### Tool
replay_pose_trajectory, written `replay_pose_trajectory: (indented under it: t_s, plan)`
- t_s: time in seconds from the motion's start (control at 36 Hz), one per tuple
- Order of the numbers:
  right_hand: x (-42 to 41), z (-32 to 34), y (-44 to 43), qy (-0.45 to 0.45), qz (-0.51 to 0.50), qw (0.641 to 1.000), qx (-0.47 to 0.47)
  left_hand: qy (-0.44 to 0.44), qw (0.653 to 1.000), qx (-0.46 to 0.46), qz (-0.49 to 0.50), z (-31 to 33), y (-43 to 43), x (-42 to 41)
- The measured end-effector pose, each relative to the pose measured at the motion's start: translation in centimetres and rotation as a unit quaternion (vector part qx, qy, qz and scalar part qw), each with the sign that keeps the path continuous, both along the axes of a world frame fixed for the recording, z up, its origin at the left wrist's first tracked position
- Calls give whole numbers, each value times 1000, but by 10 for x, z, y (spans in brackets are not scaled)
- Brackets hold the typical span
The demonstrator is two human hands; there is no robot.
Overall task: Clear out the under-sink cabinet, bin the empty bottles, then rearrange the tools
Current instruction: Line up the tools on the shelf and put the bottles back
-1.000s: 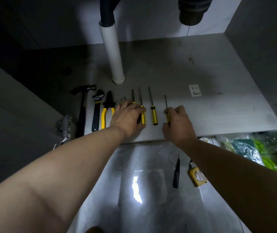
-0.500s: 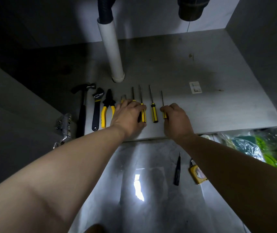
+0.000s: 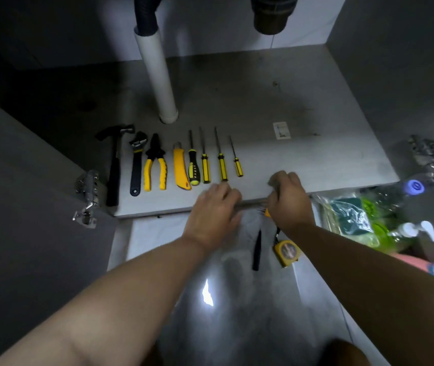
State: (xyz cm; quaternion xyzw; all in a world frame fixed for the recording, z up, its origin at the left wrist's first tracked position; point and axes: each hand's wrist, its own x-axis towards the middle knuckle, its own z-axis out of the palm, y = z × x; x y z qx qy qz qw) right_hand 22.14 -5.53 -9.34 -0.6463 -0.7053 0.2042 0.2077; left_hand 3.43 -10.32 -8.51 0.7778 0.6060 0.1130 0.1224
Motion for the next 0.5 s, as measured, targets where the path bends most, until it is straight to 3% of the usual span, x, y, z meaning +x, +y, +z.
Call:
replay_pose_trajectory:
  t_s: [0.08,0.25,0.36,0.5]
  plan:
    - [24,-12,-24,-60,-26,997,-51,-68,990,-127,-11,-17,-27,26]
    - [60,-51,-70,-132,-33,953,-273,-56,950,-308,-25,-68,-56,61]
    - [65,-74,-83,-130,-50,936,-322,-17,946,-322,-46,-94,-60,70]
    - [58,-96,-88,-111,-60,945,-303,7,958,-283,-38,-106,-59,72]
